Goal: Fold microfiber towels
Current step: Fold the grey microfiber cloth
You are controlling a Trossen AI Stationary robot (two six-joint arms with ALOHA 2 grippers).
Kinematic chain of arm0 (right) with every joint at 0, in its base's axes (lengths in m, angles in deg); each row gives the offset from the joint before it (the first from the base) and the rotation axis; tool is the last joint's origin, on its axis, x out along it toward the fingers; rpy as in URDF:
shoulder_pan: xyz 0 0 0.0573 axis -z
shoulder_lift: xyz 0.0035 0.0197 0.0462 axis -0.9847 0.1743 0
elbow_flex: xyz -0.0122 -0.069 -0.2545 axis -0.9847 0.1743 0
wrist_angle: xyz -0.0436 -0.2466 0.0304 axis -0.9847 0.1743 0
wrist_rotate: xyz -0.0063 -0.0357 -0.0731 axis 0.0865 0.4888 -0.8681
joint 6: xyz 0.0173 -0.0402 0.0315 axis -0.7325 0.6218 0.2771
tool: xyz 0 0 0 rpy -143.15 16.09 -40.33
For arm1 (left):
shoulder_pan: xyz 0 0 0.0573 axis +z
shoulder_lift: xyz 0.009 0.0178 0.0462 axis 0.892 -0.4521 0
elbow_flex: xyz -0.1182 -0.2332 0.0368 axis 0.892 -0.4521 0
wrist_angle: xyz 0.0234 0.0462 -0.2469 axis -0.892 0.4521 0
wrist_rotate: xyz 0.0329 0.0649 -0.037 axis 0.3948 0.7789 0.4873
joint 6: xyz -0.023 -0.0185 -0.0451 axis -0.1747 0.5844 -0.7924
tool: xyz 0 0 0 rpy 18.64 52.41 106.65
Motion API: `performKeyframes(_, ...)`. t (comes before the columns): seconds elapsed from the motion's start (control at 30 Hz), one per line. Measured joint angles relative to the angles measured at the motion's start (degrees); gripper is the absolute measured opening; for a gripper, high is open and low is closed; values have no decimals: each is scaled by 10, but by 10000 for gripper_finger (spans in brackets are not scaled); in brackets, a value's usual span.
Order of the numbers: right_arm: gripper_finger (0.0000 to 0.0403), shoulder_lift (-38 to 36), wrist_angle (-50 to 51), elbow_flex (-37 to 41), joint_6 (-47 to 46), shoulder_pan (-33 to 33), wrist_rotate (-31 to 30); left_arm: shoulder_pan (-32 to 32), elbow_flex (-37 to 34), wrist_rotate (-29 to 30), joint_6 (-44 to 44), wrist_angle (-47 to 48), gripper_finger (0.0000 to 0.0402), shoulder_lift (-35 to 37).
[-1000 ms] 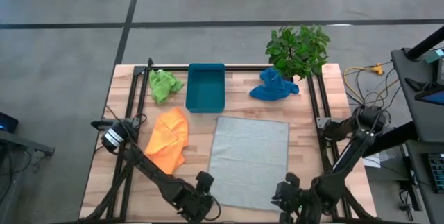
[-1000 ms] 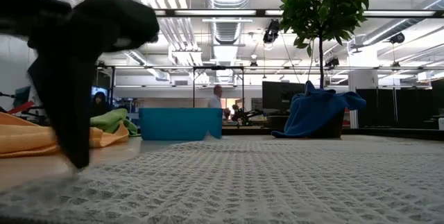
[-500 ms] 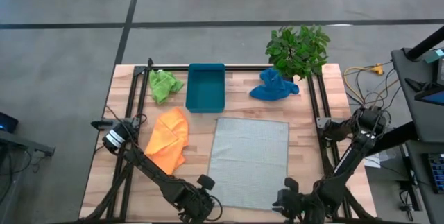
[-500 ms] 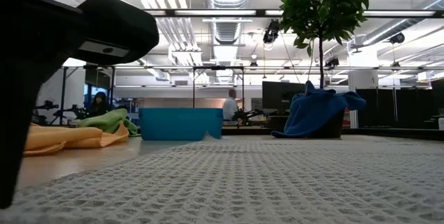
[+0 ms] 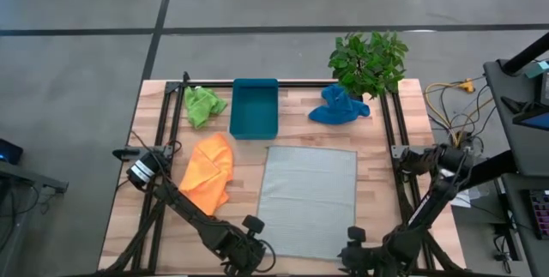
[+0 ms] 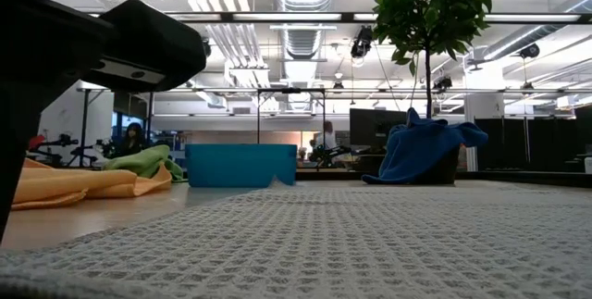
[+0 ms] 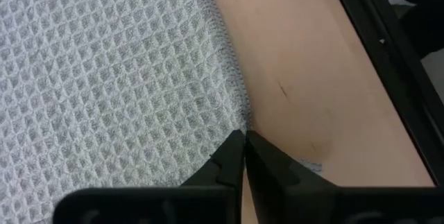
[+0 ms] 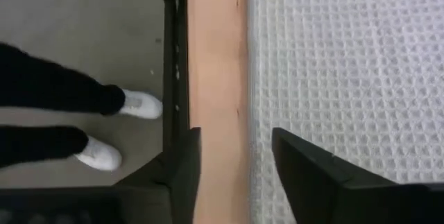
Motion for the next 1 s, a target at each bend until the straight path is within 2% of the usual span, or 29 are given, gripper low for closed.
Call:
performKeyframes(0.1, 193, 6, 20, 0, -2, 0, 12, 0, 0, -4, 0, 1, 0, 0)
performKeyframes(0.2, 192, 13, 57, 0, -23, 0, 16, 0, 0, -11, 0, 1, 0, 0)
performKeyframes(0.5, 152, 51, 49, -9, 39, -5, 80, 0, -1, -15, -14, 1, 0, 0)
performKeyframes(0.63, 118, 76, 97, -37, 17, -8, 76, 0, -1, -17, -18, 1, 0, 0)
performKeyframes(0.83, 21, 81, 153, -74, 25, -7, 84, 0, -3, -32, -33, 3, 0, 9)
performKeyframes(1.0, 11, 69, 154, -93, 37, -7, 85, 0, -6, -52, -37, 16, 0, 29)
